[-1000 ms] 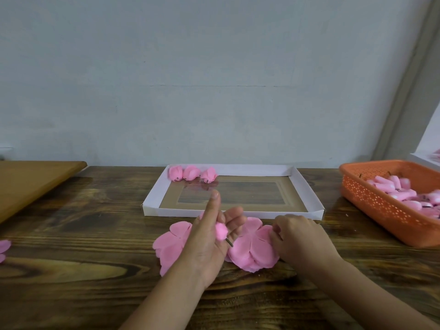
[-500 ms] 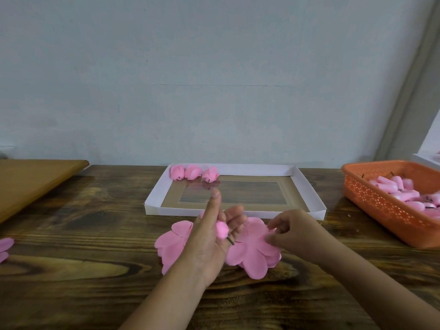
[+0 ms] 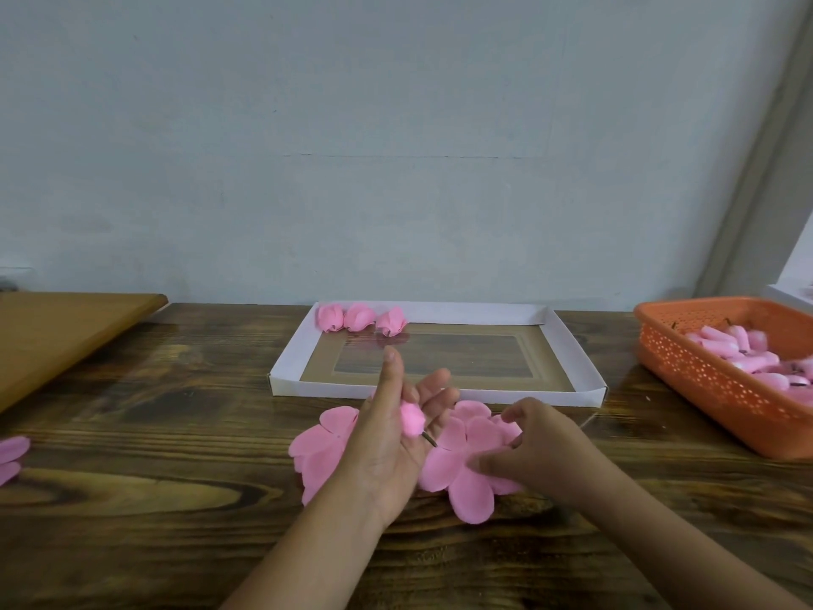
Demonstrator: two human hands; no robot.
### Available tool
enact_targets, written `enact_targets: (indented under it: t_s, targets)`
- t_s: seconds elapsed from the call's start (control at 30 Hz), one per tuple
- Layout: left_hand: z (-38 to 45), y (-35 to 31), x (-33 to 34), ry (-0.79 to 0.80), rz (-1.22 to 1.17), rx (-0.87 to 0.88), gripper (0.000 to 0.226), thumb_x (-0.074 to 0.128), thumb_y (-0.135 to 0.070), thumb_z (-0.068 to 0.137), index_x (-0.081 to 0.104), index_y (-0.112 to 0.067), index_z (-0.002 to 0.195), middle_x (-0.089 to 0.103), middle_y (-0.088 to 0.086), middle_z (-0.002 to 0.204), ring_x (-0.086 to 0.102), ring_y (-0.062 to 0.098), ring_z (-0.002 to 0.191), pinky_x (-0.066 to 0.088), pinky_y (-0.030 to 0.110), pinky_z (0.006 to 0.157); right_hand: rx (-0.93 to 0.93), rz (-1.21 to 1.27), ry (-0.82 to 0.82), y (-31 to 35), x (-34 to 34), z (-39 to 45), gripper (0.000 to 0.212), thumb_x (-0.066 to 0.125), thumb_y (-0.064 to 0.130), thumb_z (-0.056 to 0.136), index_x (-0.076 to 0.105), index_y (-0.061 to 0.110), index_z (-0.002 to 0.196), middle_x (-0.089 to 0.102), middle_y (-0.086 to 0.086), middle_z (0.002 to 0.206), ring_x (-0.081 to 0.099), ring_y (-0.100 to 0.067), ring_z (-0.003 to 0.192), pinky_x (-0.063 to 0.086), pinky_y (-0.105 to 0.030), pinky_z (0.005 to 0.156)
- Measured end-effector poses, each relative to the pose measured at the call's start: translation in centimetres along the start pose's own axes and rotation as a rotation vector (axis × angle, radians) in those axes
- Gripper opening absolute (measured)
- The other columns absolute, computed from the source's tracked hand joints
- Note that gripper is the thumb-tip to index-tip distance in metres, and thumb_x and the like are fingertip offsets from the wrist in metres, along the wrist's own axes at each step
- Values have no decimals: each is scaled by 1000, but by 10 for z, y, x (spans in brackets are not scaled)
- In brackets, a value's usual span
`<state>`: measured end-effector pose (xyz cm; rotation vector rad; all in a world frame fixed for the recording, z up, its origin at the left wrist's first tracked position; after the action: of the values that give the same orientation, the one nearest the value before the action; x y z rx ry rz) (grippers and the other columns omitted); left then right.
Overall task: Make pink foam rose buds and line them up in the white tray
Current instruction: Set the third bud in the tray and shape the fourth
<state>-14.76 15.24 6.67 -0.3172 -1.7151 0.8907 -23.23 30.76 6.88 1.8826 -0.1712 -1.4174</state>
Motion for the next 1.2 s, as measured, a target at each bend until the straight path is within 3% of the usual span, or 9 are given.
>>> enact_targets:
  t_s: [0.27,0.4,0.53,0.6,0.67,0.8,1.0,1.13,1.2]
  targets:
    - [1,-1,1,-9,-12,11,50,59,-60,79,57,-25,44,80,2,95,77,15,79,48,35,75,-17,37,-91,7,13,-7,91,83,33,73,33,23,148,66,2,114,64,-10,88,48,-19,61]
    - [1,-2,1,-13,-34,12,50,59,-58,81,58,-25,43,80,2,94,77,14,77,50,34,73,22,166,-107,9,12,-8,89,81,21,79,30,17,152,68,-2,106,65,-11,87,48,-17,56]
    - [2,-3,0,-24,-33,19,50,58,-58,81,57,-25,44,80,2,95,77,14,77,50,33,71,119,418,28,8,9,-13,45,77,14,85,61,8,128,72,-10,106,70,-23,94,61,-35,73]
    - [3,-5,-1,-28,-47,28,49,59,-58,80,57,-25,43,80,2,93,77,14,77,50,32,72,141,648,154,8,8,-19,23,69,5,91,71,-1,113,74,-19,107,70,-34,101,57,-51,94]
    - [4,-6,-2,-32,-62,33,48,61,-57,78,58,-24,43,80,2,93,77,15,77,49,32,73,148,815,237,9,6,-22,18,59,-4,94,72,-8,107,73,-24,110,70,-35,103,52,-51,101]
    - [6,-7,-5,-35,-78,36,49,63,-59,78,58,-24,44,80,2,95,78,15,79,49,33,74,171,1136,417,12,10,-24,33,43,-14,91,67,-12,114,72,-26,113,74,-33,96,63,-37,77]
    - [8,-8,-7,-44,-84,45,50,62,-61,79,59,-25,44,80,0,96,78,14,82,49,33,77,153,1294,533,12,11,-22,33,51,-7,86,69,-11,114,64,-33,125,65,-46,113,51,-55,100]
    - [8,-8,-7,-51,-88,44,50,62,-62,79,59,-26,44,81,-1,96,78,13,82,49,33,76,132,1280,518,16,9,-21,38,59,-15,76,71,-10,112,67,-31,119,68,-42,109,54,-53,97]
    - [8,-8,-7,-57,-101,40,49,63,-61,77,59,-25,43,81,-1,94,78,13,80,48,33,75,136,1265,535,20,10,-23,33,56,-18,73,75,-10,99,70,-32,110,73,-41,94,61,-50,82]
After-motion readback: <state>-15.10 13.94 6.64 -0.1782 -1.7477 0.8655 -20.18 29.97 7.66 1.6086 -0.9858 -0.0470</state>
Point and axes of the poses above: each hand's wrist, its own z-axis towards the middle knuckle, its own x-axis out of the palm, y = z × x, the point moved 3 cm from there along z, towards the middle knuckle
